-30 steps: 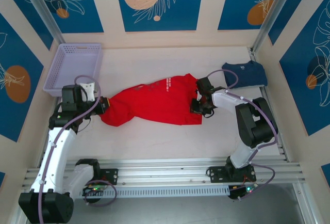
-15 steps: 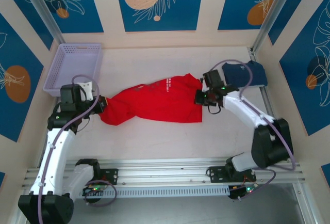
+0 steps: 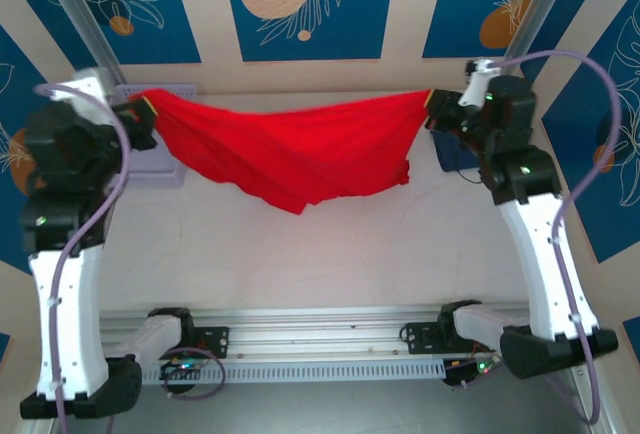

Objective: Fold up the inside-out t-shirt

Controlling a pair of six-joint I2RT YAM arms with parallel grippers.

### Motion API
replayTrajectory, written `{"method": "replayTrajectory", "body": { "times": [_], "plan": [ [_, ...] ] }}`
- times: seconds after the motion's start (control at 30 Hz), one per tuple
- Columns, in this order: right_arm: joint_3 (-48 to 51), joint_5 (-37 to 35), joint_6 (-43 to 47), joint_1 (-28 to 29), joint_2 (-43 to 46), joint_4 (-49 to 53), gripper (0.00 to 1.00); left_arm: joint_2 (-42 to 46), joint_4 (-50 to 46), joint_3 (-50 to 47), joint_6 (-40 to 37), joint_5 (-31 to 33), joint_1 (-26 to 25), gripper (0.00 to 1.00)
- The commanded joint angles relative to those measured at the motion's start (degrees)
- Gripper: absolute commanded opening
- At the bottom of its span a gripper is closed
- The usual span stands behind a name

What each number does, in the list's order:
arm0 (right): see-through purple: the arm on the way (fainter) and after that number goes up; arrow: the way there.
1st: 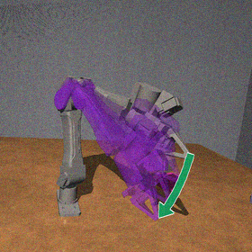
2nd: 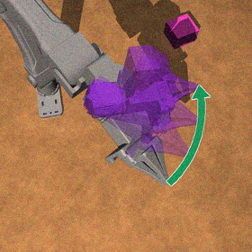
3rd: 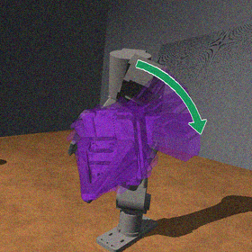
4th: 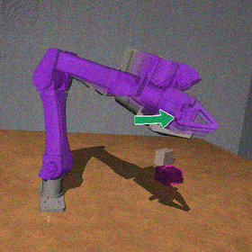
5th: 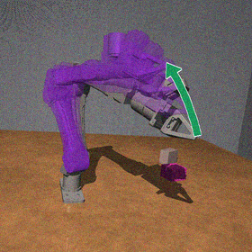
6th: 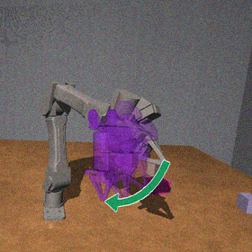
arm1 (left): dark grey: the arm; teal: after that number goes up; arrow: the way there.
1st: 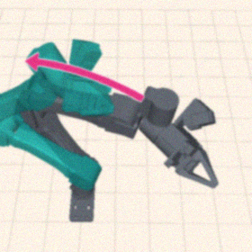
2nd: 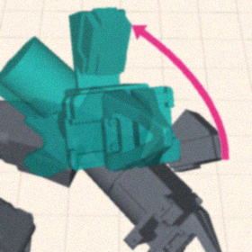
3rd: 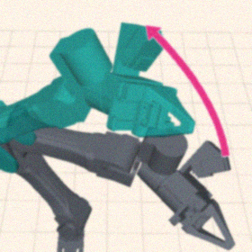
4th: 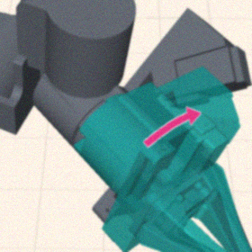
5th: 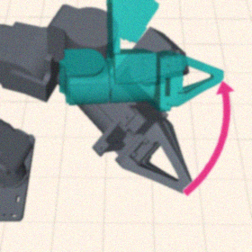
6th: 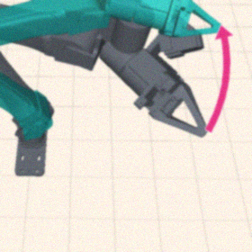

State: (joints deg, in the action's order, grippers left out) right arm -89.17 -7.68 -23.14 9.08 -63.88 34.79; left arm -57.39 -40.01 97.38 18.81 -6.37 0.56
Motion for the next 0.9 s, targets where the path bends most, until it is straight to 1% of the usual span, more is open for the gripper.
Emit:
{"method": "replayTrajectory", "body": {
  "times": [0.0,0.17,0.27,0.4,0.5,0.6,0.87],
  "plan": [
    [-7.4,-1.7,2.5,-0.9,6.1,2.5,0.0,1.3,-2.7,11.3,-5.1,5.9,0.5,0.0],
    [-17.0,-3.9,5.1,-0.9,8.6,6.1,0.0,-1.6,-5.5,26.6,-8.6,7.5,0.6,0.0],
    [-19.8,-4.3,5.8,-0.9,8.8,7.1,0.0,-4.4,-7.3,32.5,-10.7,8.7,0.6,0.0],
    [-20.3,-4.2,6.3,-0.9,9.1,7.6,0.0,-5.9,-7.8,32.0,-12.0,9.6,0.6,0.0],
    [-19.9,-5.4,7.5,-0.9,9.8,6.9,0.0,-6.2,-6.6,31.5,-12.9,9.8,0.5,0.0],
    [-19.5,-6.2,8.5,-0.9,9.4,5.3,0.0,-7.7,-4.7,31.9,-13.2,8.7,0.5,0.0],
    [-17.8,-6.2,8.9,-0.9,2.0,2.7,0.0,-17.7,-3.1,31.1,-10.4,4.0,0.6,0.0]
  ]
}}
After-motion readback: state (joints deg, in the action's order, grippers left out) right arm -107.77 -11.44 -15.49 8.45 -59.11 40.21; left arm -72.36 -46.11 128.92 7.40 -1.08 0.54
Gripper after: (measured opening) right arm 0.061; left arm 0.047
